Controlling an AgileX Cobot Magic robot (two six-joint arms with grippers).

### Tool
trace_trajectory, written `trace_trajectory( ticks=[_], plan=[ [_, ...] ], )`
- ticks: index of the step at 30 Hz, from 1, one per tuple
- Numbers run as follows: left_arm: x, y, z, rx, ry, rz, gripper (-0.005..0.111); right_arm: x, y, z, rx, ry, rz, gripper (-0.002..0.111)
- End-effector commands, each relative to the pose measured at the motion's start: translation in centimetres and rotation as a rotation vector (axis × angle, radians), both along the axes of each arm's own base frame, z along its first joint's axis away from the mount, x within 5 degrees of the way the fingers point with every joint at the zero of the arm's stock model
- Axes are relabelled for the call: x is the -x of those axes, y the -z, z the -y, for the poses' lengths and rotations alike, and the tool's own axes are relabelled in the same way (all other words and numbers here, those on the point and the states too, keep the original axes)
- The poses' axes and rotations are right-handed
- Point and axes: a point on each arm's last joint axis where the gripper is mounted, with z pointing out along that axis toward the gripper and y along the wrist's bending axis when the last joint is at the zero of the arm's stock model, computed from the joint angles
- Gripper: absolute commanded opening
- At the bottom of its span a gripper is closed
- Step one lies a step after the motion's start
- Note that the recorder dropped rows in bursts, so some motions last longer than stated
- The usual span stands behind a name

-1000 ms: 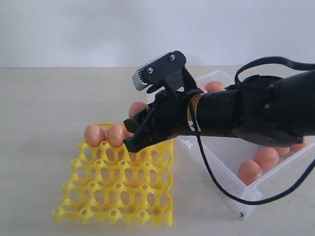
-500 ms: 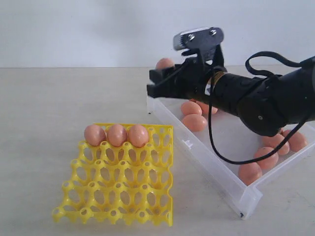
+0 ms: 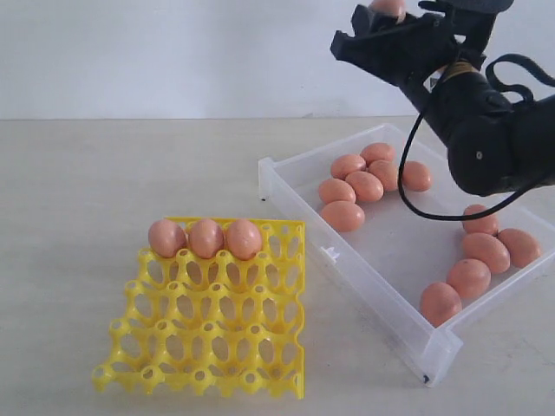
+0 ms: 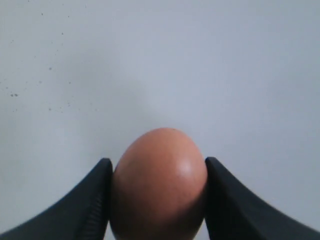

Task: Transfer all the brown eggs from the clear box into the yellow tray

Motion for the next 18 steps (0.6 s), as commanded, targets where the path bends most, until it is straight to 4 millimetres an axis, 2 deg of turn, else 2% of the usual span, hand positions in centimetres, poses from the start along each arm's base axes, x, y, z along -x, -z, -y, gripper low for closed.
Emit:
trace_trajectory(
  ticks=[1, 5, 7, 12, 15, 18],
  plan=[
    [0.0, 0.1, 0.0, 0.011, 0.001, 0.004, 0.004, 0.1, -1.8, -0.2, 0.239, 0.011, 0.132, 0.000],
    [0.0, 0.1, 0.0, 0.011, 0.001, 0.004, 0.004, 1.2, -3.0, -2.5, 0.534, -0.121, 0.253, 0.000],
    [0.0, 0.1, 0.0, 0.011, 0.001, 0.004, 0.004, 2.1, -3.6, -3.9, 0.605, -0.203, 0.297, 0.000],
    [0.0, 0.1, 0.0, 0.011, 0.001, 0.004, 0.004, 3.9, -4.5, -6.6, 0.484, -0.342, 0.188, 0.000],
    [0.0, 0.1, 0.0, 0.011, 0.001, 0.004, 0.004, 4.8, -3.9, -8.2, 0.343, -0.434, 0.020, 0.000],
    [0.0, 0.1, 0.0, 0.011, 0.001, 0.004, 0.004, 6.1, -3.1, -10.1, 0.339, -0.580, -0.052, 0.000]
  ],
)
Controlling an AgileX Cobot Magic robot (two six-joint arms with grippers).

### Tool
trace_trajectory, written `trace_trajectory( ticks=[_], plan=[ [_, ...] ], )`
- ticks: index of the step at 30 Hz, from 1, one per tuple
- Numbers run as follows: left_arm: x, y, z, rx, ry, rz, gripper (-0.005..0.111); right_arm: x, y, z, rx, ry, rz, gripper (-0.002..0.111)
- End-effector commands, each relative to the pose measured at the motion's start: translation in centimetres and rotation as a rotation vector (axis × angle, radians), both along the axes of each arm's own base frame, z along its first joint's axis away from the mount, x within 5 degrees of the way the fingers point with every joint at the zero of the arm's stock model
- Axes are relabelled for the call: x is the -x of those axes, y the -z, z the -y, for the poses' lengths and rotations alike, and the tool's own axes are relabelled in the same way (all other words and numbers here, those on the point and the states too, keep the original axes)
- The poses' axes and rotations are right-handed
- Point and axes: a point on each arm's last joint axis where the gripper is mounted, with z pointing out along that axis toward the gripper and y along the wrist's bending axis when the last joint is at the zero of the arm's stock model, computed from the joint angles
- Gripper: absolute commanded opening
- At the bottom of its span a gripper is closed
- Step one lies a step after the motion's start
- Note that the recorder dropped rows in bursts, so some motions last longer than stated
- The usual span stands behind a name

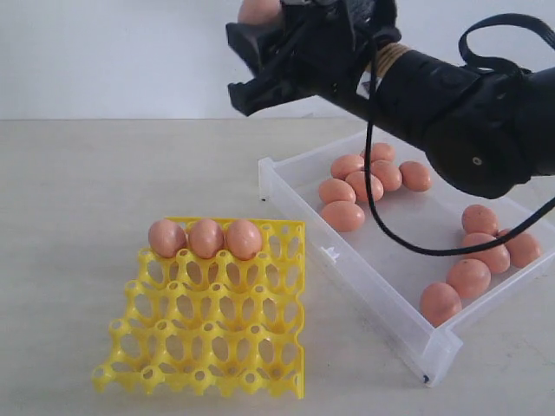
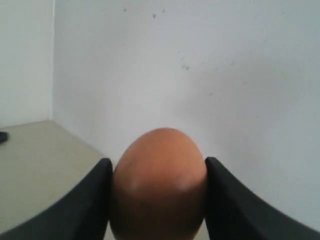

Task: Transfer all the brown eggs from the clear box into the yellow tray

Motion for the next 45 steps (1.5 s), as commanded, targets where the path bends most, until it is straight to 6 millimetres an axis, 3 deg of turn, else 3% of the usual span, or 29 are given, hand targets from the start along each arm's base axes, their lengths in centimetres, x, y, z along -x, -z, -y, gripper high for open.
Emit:
trace_trajectory(
  ticks=[1, 6, 8, 12, 18, 21, 24, 26, 30, 35, 39, 43, 45],
  plan=[
    [0.0, 0.1, 0.0, 0.011, 0.001, 0.004, 0.004, 1.7, 0.5, -2.4, 0.006, -0.169, -0.138, 0.000],
    [0.0, 0.1, 0.0, 0.011, 0.001, 0.004, 0.004, 4.4, 0.1, -4.4, -0.161, -0.516, -0.285, 0.000],
    [0.0, 0.1, 0.0, 0.011, 0.001, 0.004, 0.004, 5.7, -0.5, -4.9, -0.205, -0.687, -0.279, 0.000],
    [0.0, 0.1, 0.0, 0.011, 0.001, 0.004, 0.004, 7.1, -1.5, -5.1, -0.312, -0.856, -0.277, 0.000],
    [0.0, 0.1, 0.0, 0.011, 0.001, 0.004, 0.004, 6.8, -1.5, -4.8, -0.298, -0.845, -0.248, 0.000],
    [0.0, 0.1, 0.0, 0.011, 0.001, 0.004, 0.004, 4.5, -0.8, -2.8, -0.317, -0.739, -0.255, 0.000],
    [0.0, 0.1, 0.0, 0.011, 0.001, 0.004, 0.004, 1.5, 0.7, 0.8, -0.413, -0.630, -0.309, 0.000],
    [0.0, 0.1, 0.0, 0.011, 0.001, 0.004, 0.004, -0.6, 2.8, 3.5, -0.471, -0.539, -0.396, 0.000],
    [0.0, 0.1, 0.0, 0.011, 0.001, 0.004, 0.004, -2.1, 7.4, 6.0, -0.419, -0.499, -0.546, 0.000],
    [0.0, 0.1, 0.0, 0.011, 0.001, 0.004, 0.004, -1.8, 10.7, 4.6, -0.286, -0.566, -0.567, 0.000],
    [0.0, 0.1, 0.0, 0.011, 0.001, 0.004, 0.004, -1.9, 12.9, 3.3, -0.058, -0.447, -0.589, 0.000],
    [0.0, 0.1, 0.0, 0.011, 0.001, 0.004, 0.004, -1.3, 13.5, 1.4, 0.069, -0.461, -0.559, 0.000],
    [0.0, 0.1, 0.0, 0.011, 0.001, 0.004, 0.004, -1.4, 14.2, 1.3, 0.153, -0.402, -0.574, 0.000]
  ],
)
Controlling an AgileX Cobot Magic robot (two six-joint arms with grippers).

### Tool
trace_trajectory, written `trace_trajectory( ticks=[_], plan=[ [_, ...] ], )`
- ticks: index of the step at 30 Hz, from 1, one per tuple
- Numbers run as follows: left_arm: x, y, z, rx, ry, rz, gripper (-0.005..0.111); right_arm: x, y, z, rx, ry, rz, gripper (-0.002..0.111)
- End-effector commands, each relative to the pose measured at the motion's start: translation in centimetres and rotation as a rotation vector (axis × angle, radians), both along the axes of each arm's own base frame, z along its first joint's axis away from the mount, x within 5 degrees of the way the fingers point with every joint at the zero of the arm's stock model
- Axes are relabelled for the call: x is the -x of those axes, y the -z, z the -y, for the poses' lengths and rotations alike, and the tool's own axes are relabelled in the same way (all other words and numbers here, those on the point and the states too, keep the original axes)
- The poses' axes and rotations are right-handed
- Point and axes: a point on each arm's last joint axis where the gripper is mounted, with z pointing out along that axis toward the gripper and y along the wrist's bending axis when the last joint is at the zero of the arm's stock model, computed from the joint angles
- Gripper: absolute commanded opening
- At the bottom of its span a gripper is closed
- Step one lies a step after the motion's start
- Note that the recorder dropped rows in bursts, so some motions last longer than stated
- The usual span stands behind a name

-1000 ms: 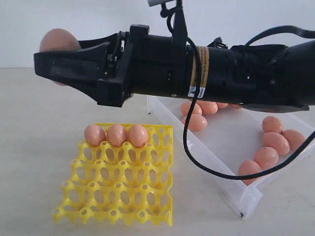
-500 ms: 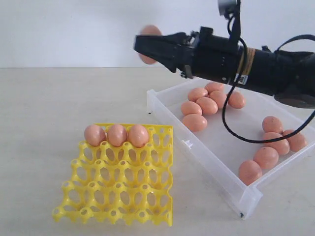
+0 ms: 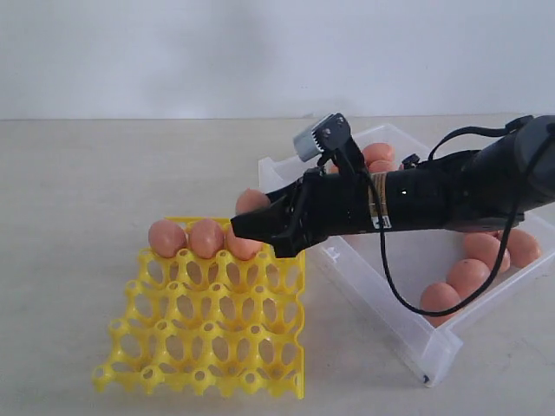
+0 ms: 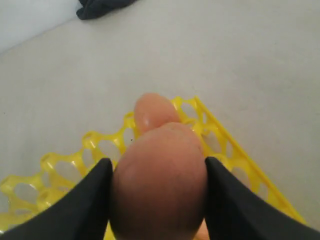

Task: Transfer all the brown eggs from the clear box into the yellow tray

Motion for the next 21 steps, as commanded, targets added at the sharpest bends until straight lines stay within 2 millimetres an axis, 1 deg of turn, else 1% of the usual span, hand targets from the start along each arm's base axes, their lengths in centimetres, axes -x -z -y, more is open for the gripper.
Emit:
trace_trajectory(
  ticks=[1, 2, 3, 6, 10, 12, 15, 17, 19, 21],
  plan=[
    [0.00, 0.07, 0.01, 0.011, 0.001, 0.004, 0.004, -0.27, 1.01, -0.16, 0.162, 0.036, 0.037, 0.000],
    [0.00, 0.07, 0.01, 0.011, 0.001, 0.004, 0.004, -0.46, 1.38, 0.19, 0.213, 0.066, 0.030, 0.000],
    [0.00, 0.07, 0.01, 0.011, 0.001, 0.004, 0.004, -0.54, 1.47, 0.30, 0.226, 0.080, 0.025, 0.000],
    [0.00, 0.07, 0.01, 0.011, 0.001, 0.004, 0.004, -0.58, 1.37, 0.26, 0.216, 0.082, 0.033, 0.000],
    [0.00, 0.07, 0.01, 0.011, 0.001, 0.004, 0.004, -1.01, 1.58, 0.71, 0.241, 0.155, 0.015, 0.000],
    [0.00, 0.07, 0.01, 0.011, 0.001, 0.004, 0.004, -1.04, 1.66, 0.79, 0.252, 0.161, 0.012, 0.000],
    [0.00, 0.07, 0.01, 0.011, 0.001, 0.004, 0.004, -0.98, 1.64, 0.73, 0.251, 0.149, 0.017, 0.012],
    [0.00, 0.07, 0.01, 0.011, 0.001, 0.004, 0.004, -0.95, 1.65, 0.71, 0.254, 0.143, 0.019, 0.027],
    [0.00, 0.07, 0.01, 0.011, 0.001, 0.004, 0.004, -0.94, 1.67, 0.72, 0.257, 0.142, 0.019, 0.039],
    [0.00, 0.07, 0.01, 0.011, 0.001, 0.004, 0.004, -0.94, 1.68, 0.73, 0.259, 0.141, 0.020, 0.044]
  ],
)
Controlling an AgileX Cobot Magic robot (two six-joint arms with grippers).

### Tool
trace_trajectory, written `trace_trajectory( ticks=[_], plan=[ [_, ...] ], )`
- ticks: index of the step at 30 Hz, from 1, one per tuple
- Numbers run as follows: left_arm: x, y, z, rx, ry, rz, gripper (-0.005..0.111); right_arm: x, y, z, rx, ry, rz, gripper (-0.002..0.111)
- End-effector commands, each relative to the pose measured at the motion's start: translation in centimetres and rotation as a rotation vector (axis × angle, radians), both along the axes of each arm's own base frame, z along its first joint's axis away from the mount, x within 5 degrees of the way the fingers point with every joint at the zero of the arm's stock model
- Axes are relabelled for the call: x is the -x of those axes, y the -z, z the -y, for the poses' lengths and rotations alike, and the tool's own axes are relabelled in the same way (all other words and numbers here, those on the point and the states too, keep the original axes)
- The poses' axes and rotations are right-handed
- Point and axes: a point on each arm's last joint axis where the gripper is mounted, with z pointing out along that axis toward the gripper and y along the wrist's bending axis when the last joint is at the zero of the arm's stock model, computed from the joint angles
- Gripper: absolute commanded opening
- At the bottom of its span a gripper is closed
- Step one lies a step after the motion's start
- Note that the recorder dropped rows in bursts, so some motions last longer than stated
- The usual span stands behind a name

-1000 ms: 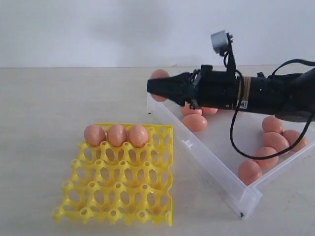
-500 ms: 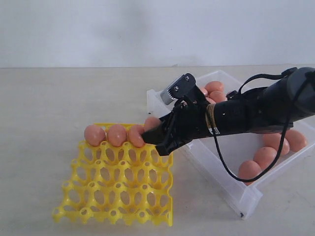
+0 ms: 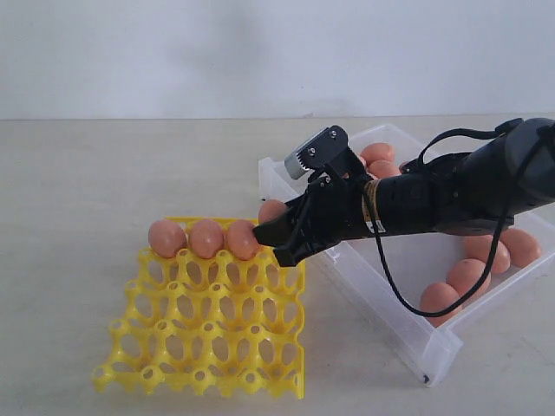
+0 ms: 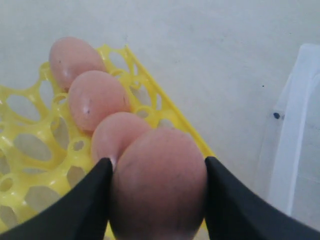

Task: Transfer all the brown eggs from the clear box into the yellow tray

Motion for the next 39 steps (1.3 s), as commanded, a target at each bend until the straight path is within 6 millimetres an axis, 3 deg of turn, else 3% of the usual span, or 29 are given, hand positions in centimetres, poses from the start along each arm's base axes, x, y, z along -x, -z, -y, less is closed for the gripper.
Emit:
trace_trajectory(
  ticks=[1, 6, 15, 16, 18, 19, 21, 24, 27, 28, 31, 35, 39],
  plan=[
    [0.0, 0.1, 0.0, 0.011, 0.001, 0.004, 0.004, -0.1, -0.1, 0.2, 0.028, 0.008, 0.006, 0.046],
    [0.0, 0.1, 0.0, 0.011, 0.001, 0.004, 0.004, -0.1, -0.1, 0.2, 0.028, 0.008, 0.006, 0.054],
    [0.0, 0.1, 0.0, 0.011, 0.001, 0.004, 0.004, -0.1, -0.7, 0.1, -0.003, 0.010, 0.017, 0.054],
    [0.0, 0.1, 0.0, 0.011, 0.001, 0.004, 0.004, -0.2, -1.2, 0.1, -0.021, 0.028, 0.019, 0.053],
    [0.0, 0.1, 0.0, 0.011, 0.001, 0.004, 0.004, -0.3, -3.3, 0.6, -0.063, 0.147, -0.021, 0.039],
    [0.0, 0.1, 0.0, 0.011, 0.001, 0.004, 0.004, -0.2, -5.2, 1.5, -0.039, 0.256, -0.029, 0.021],
    [0.0, 0.1, 0.0, 0.011, 0.001, 0.004, 0.004, 0.1, -7.9, 3.6, 0.049, 0.467, -0.026, 0.000],
    [0.0, 0.1, 0.0, 0.011, 0.001, 0.004, 0.004, 1.8, -11.8, 7.7, 0.263, 0.785, 0.025, 0.000],
    [0.0, 0.1, 0.0, 0.011, 0.001, 0.004, 0.004, 3.4, -12.5, 10.9, 0.639, 0.912, 0.023, 0.000],
    [0.0, 0.1, 0.0, 0.011, 0.001, 0.004, 0.004, 4.2, -11.8, 12.0, 0.865, 0.885, -0.056, 0.000],
    [0.0, 0.1, 0.0, 0.011, 0.001, 0.004, 0.004, 5.9, -9.6, 13.4, 1.082, 0.761, -0.356, 0.000],
    [0.0, 0.1, 0.0, 0.011, 0.001, 0.004, 0.004, 5.9, -9.7, 12.4, 0.946, 0.660, -0.432, 0.000],
    [0.0, 0.1, 0.0, 0.011, 0.001, 0.004, 0.004, 5.3, -12.0, 10.9, 0.845, 0.529, -0.483, 0.000]
  ],
)
